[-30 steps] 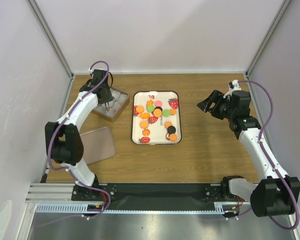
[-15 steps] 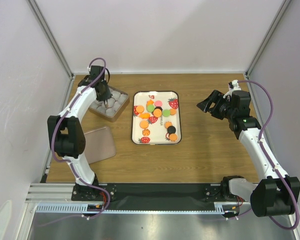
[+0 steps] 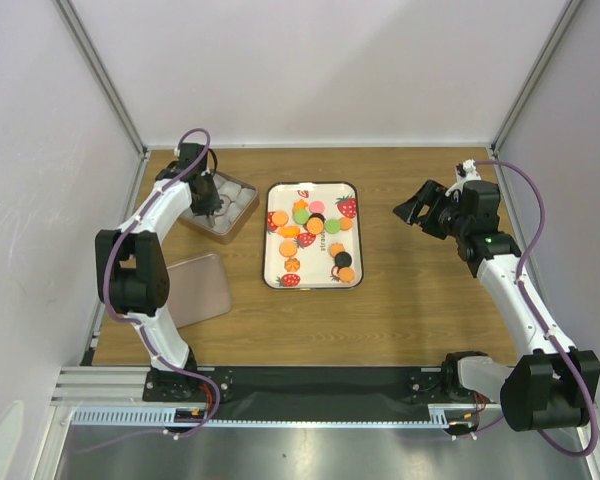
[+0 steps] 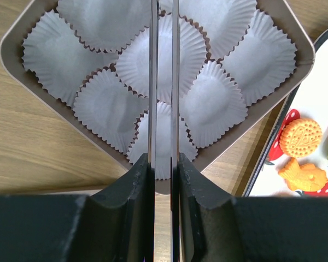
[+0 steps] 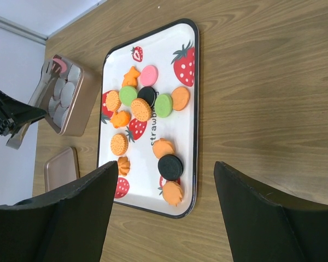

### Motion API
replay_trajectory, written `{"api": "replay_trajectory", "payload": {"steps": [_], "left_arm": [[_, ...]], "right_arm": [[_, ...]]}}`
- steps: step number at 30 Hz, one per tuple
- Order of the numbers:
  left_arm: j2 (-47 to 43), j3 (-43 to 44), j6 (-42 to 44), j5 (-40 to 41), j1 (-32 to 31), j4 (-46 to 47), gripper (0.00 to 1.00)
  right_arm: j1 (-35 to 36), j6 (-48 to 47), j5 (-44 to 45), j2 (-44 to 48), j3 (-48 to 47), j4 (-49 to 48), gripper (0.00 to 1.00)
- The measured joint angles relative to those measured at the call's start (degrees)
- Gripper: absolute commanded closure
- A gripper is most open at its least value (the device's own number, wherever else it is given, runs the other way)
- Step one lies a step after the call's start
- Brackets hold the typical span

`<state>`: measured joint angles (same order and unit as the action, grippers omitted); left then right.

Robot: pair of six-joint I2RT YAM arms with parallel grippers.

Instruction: Pack the cookies

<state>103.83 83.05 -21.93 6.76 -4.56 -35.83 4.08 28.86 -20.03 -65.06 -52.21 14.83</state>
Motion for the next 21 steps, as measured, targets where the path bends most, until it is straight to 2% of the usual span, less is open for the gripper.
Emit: {"api": "replay_trajectory", "payload": {"steps": [12, 15, 21], "left_arm": [[0.0, -1.7, 0.04, -1.11, 0.2, 1.05, 0.68], [0.0, -1.7, 0.17, -1.18, 0.22, 1.14, 0.6], [0.0, -1.68, 0.63, -1.18, 0.24, 1.4, 0.54]], "right_arm": [[0.0, 0.0, 0.0, -0.31, 0.0, -0.15, 0.23], [0.0, 0.0, 0.0, -0.31, 0.0, -0.15, 0.23], [-0.02, 0.0, -0.04, -0.31, 0.0, -0.15, 0.23]]}}
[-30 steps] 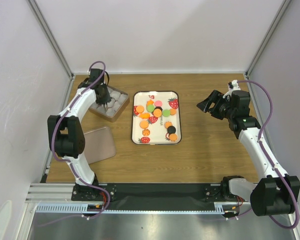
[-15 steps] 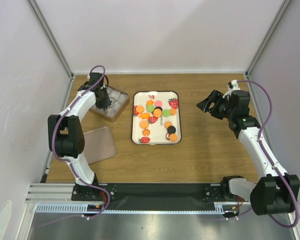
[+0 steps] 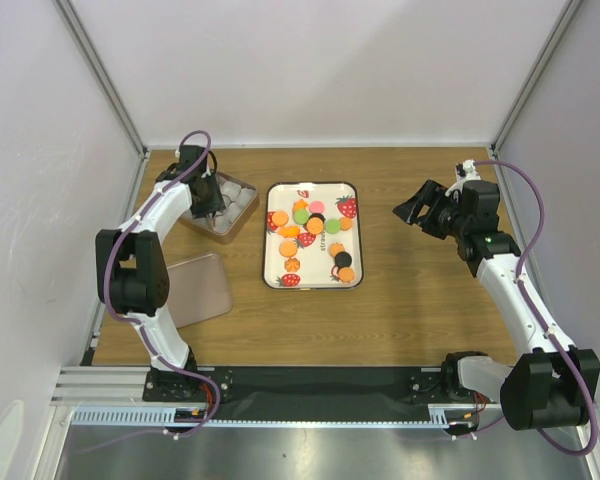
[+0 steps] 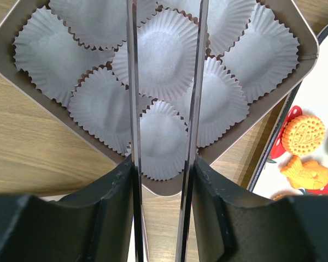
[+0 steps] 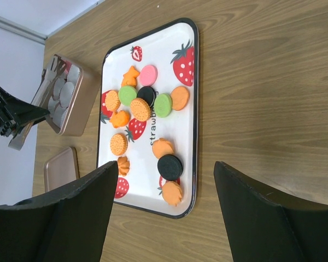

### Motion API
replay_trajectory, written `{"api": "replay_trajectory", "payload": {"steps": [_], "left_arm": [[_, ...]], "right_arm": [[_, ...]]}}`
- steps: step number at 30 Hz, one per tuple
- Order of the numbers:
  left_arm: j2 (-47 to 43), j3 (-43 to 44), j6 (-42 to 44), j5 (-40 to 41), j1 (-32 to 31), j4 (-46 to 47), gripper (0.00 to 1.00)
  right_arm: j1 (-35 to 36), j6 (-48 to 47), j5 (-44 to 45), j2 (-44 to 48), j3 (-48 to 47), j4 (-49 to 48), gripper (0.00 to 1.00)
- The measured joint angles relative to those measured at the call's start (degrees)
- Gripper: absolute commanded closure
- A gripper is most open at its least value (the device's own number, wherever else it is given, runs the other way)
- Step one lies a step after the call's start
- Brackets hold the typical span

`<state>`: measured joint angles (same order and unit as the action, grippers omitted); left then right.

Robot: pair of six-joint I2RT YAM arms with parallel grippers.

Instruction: Pack the cookies

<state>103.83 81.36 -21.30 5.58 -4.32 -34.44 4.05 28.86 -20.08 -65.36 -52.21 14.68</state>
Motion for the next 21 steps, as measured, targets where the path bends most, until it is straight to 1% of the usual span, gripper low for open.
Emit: {"api": "replay_trajectory", "payload": {"steps": [10, 21], "left_arm": [[-0.76, 0.09, 0.83, -0.5, 0.0, -0.26, 0.53], [-7.72, 1.55, 1.92, -1.6, -0.98, -2.8, 0.52]], "right_arm": [[-0.07, 0.0, -0.37, 0.0, 0.0, 0.0, 0.23], [-0.07, 0.0, -0.39, 0.0, 0.0, -0.02, 0.23]]}}
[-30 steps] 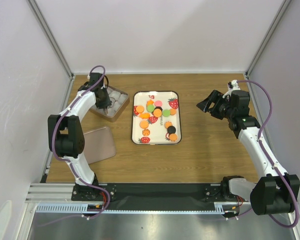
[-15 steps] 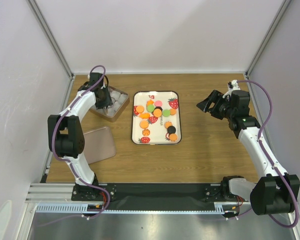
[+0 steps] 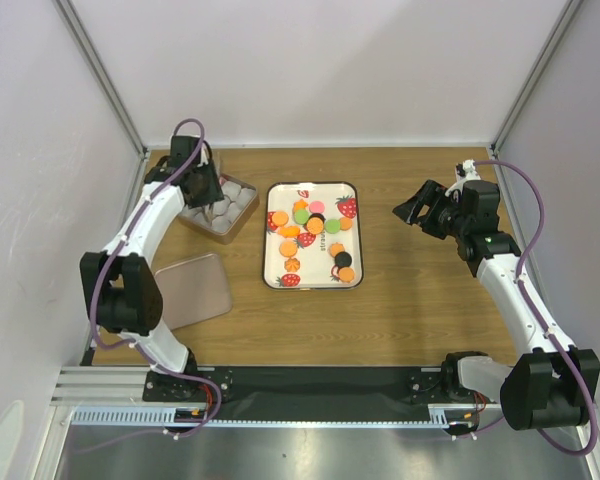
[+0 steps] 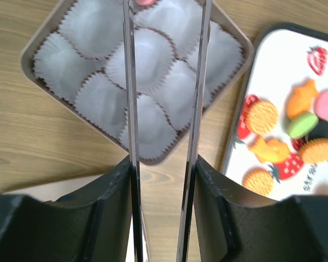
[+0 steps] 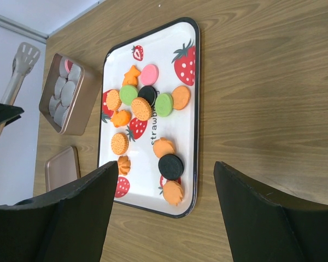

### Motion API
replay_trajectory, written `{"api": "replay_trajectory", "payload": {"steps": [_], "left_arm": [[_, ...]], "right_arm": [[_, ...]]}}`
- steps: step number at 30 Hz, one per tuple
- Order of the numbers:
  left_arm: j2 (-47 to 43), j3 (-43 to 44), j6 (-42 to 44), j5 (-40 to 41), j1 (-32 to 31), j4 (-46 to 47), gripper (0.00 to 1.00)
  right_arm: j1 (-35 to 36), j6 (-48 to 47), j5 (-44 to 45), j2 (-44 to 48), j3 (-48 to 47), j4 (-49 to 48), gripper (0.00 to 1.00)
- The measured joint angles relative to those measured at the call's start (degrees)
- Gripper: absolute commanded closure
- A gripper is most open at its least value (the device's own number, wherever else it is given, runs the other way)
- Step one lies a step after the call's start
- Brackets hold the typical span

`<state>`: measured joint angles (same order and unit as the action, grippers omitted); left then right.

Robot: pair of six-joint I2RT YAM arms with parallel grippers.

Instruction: Pack the cookies

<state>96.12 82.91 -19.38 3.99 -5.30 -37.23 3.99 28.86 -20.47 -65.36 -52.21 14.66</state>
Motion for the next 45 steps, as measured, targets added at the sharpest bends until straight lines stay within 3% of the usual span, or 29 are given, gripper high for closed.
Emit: {"api": "replay_trajectory", "payload": {"steps": [5, 14, 21, 45], "left_arm": [[-3.69, -0.9, 0.42, 0.72, -7.04, -0.63, 0.52], [-11.15, -10.78, 0.2, 1.66, -25.14, -0.85, 0.51], [-11.67, -15.45, -0.15, 1.92, -33.44, -0.92, 0.5], [-0.83, -11.93, 0.44, 7.26, -38.51, -0.63, 0.47]], "right_arm": [[0.0, 0.0, 0.02, 0.0, 0.0, 0.02, 0.23], [0.0, 0.0, 0.02, 0.0, 0.0, 0.02, 0.23], [0.0, 0.0, 0.02, 0.0, 0.0, 0.02, 0.23], [0.0, -0.04, 0.04, 0.0, 0.0, 0.09, 0.23]]}}
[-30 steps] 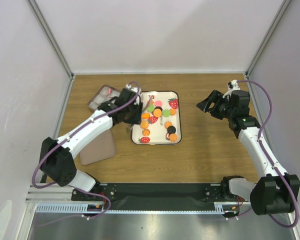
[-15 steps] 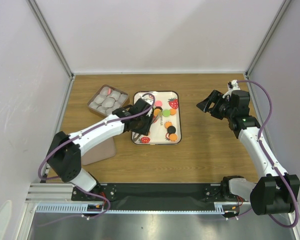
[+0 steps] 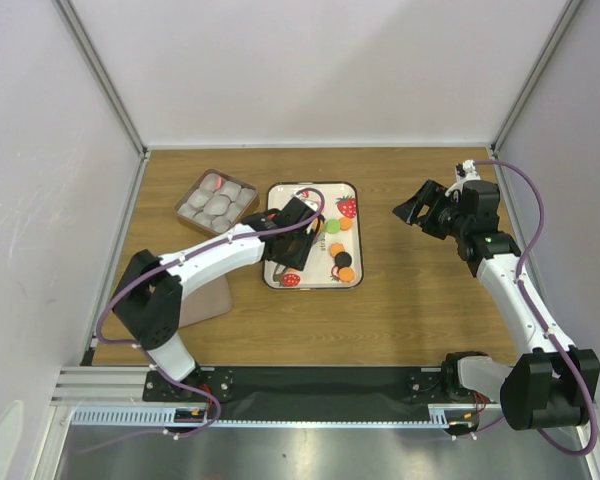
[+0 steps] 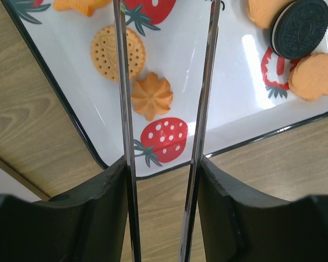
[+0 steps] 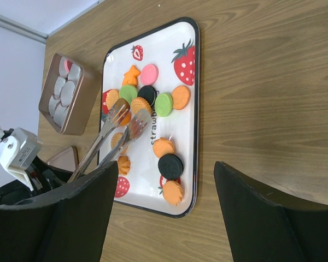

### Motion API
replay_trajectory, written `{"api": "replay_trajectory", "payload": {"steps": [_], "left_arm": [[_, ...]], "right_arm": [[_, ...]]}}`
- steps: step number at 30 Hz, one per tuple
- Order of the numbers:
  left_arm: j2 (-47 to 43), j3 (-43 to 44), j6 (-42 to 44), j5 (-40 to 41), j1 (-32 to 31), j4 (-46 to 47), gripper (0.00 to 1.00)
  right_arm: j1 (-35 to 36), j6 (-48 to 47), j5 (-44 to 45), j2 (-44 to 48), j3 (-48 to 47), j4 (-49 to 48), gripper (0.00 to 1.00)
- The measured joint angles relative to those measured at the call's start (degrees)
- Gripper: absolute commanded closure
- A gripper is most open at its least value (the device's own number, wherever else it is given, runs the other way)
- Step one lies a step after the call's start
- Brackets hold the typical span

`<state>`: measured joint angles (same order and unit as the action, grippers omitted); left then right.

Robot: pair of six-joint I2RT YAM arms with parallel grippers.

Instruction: Pack the cookies

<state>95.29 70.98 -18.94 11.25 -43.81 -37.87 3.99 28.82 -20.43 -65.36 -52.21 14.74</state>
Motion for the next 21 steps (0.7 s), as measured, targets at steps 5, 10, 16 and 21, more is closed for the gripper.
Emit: {"api": "replay_trajectory", "payload": {"steps": [5, 10, 16, 21], "left_arm": [[2.21, 1.49, 0.09, 1.68, -0.46, -0.11, 0.48], [3.87, 2.03, 0.42, 2.58, -0.87, -0.22, 0.48], [4.28, 3.23, 0.98, 3.91, -1.68, -0.57, 0.55], [4.52, 3.91, 1.44, 4.94, -1.88, -0.94, 0.6]], "right_arm": [[0.0, 0.0, 0.0, 0.0, 0.0, 0.0, 0.22], [0.0, 0.0, 0.0, 0.0, 0.0, 0.0, 0.22], [0.0, 0.0, 0.02, 0.0, 0.0, -0.02, 0.22], [0.0, 0.0, 0.0, 0.0, 0.0, -0.02, 0.23]]}}
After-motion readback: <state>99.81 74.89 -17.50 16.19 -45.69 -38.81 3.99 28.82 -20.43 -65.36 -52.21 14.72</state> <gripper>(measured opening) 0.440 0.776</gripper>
